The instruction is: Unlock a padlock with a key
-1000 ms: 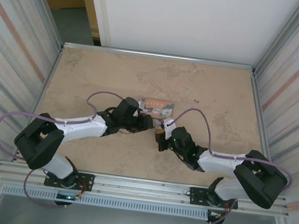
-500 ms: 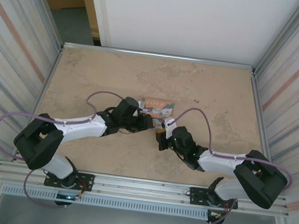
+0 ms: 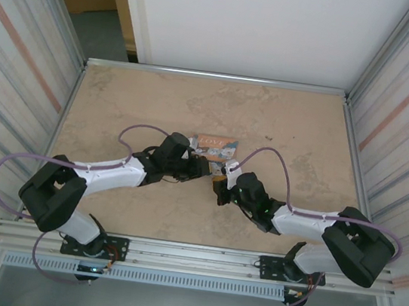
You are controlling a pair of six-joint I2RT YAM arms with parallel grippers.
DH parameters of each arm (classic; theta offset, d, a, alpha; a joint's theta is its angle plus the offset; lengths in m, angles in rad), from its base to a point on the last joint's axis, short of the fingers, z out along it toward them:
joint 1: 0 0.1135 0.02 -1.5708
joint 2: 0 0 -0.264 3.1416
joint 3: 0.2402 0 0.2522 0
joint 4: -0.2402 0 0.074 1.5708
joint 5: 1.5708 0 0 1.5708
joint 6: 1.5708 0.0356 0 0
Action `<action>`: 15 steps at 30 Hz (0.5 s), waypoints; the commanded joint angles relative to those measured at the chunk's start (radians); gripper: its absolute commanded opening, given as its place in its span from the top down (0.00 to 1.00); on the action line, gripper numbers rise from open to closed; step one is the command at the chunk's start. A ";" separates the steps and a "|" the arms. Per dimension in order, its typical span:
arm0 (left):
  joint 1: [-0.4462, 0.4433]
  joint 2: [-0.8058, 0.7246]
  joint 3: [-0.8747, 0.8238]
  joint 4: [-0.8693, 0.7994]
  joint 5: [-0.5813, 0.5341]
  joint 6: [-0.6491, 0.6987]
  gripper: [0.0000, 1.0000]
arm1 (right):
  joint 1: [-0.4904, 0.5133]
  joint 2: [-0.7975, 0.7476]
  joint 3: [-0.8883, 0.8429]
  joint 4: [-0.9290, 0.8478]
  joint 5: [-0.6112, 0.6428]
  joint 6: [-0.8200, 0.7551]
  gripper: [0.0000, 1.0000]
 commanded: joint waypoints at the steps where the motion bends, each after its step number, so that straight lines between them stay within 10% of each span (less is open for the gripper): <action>1: -0.009 -0.038 0.020 0.051 0.018 0.009 0.87 | -0.004 -0.020 0.032 0.061 -0.010 0.010 1.00; 15: -0.009 -0.063 0.018 0.044 0.035 0.004 0.88 | -0.032 0.056 0.059 0.176 -0.070 0.004 1.00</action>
